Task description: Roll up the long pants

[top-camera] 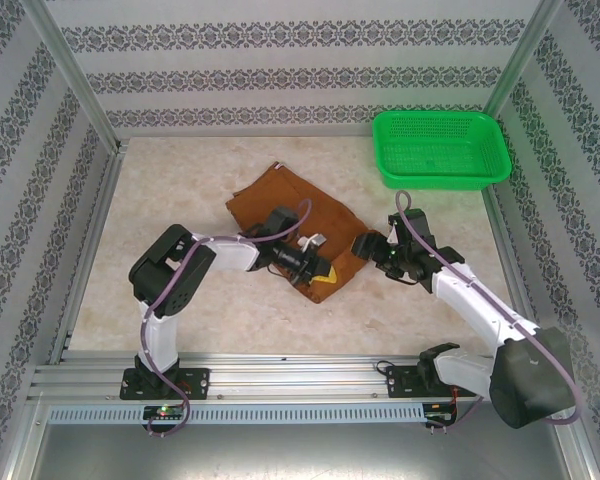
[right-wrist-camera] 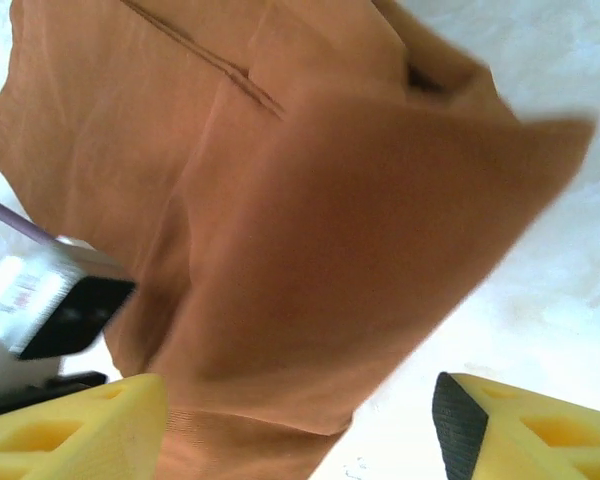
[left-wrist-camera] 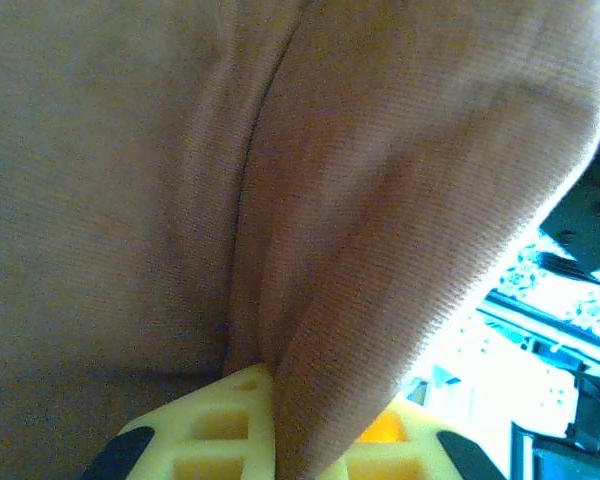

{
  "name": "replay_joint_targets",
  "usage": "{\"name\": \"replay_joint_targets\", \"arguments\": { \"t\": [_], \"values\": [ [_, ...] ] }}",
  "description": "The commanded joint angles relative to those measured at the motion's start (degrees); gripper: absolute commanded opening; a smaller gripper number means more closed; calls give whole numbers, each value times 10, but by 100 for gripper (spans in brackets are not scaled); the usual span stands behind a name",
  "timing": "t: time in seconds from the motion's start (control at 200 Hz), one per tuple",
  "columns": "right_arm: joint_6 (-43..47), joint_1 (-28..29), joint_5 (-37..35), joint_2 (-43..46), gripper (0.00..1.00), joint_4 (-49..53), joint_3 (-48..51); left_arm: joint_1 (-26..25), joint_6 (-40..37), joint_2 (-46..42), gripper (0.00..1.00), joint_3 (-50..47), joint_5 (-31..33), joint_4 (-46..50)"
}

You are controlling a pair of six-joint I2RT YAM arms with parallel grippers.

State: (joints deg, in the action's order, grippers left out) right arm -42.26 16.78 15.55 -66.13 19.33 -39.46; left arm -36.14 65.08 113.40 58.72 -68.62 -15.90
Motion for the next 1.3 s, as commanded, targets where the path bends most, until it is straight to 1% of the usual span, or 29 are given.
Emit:
{"name": "replay_joint_targets", "arguments": {
  "t": [0.0,0.095,0.165,0.36,0.45,0.649,0.699,0.719,0.739,0.759,0.774,0.779,0.784,0.794,0.839,0.869,0.889,0.924,0.929,0.944,0.964,0.984,1.004,1.059,1.104,1.144,1.189,1.214,1.294],
  "values": [
    [-5,8,1,-26,73,-25,13,5,106,35,8,-29,-10,-187],
    [-8,7,5,-52,73,-29,11,7,211,69,9,-51,-8,-344],
    [-10,10,7,-61,73,-30,8,10,273,94,9,-58,-6,-436],
    [-7,11,-3,-92,73,-52,9,13,363,150,12,-55,-22,-586],
    [-1,11,-8,-129,74,-71,0,13,380,151,13,-55,-28,-617],
    [12,9,-17,-248,74,-104,-48,13,360,109,17,-71,-45,-606],
    [12,8,-20,-279,70,-115,-59,13,347,97,17,-74,-52,-591],
    [11,7,-20,-290,65,-117,-64,13,341,92,17,-76,-54,-584],
    [11,7,-20,-299,56,-120,-68,14,334,87,17,-76,-56,-575],
    [11,5,-17,-309,29,-124,-70,15,323,81,17,-77,-56,-559],
    [12,4,-15,-316,12,-125,-73,16,313,77,16,-77,-57,-541],
    [12,3,-13,-318,9,-125,-74,17,308,76,16,-78,-57,-538],
    [12,3,-12,-320,4,-125,-75,18,303,73,15,-79,-57,-530],
    [12,2,-10,-324,0,-124,-76,20,292,69,15,-79,-56,-514],
    [10,1,-7,-332,0,-123,-75,30,225,43,14,-82,-49,-434],
    [7,1,-4,-330,0,-130,-66,38,148,20,16,-79,-44,-352],
    [5,1,-2,-327,0,-134,-58,43,84,1,17,-71,-36,-241],
    [1,1,1,-315,0,-141,-44,51,-101,-34,21,-36,5,2],
    [0,2,1,-313,0,-142,-42,51,-115,-38,22,-30,12,38],
    [-3,2,2,-307,0,-144,-35,52,-204,-50,24,-6,46,142],
    [-5,1,4,-298,0,-146,-25,49,-295,-63,29,27,102,263],
    [-8,2,5,-289,0,-147,-17,44,-355,-72,35,54,156,339],
    [-11,3,5,-279,0,-146,-9,41,-389,-81,44,74,212,405],
    [-17,7,6,-251,0,-142,12,40,-431,-106,51,94,309,466],
    [-23,10,4,-230,0,-131,23,37,-441,-131,59,96,382,482],
    [-31,15,-1,-209,0,-122,35,32,-449,-153,63,93,427,485],
    [-38,22,-4,-186,0,-111,44,17,-459,-178,61,94,490,495],
    [-42,25,-8,-175,0,-105,47,4,-470,-188,59,95,511,499],
    [-50,36,-17,-145,0,-88,56,-41,-506,-211,44,97,502,490]
  ]
}}
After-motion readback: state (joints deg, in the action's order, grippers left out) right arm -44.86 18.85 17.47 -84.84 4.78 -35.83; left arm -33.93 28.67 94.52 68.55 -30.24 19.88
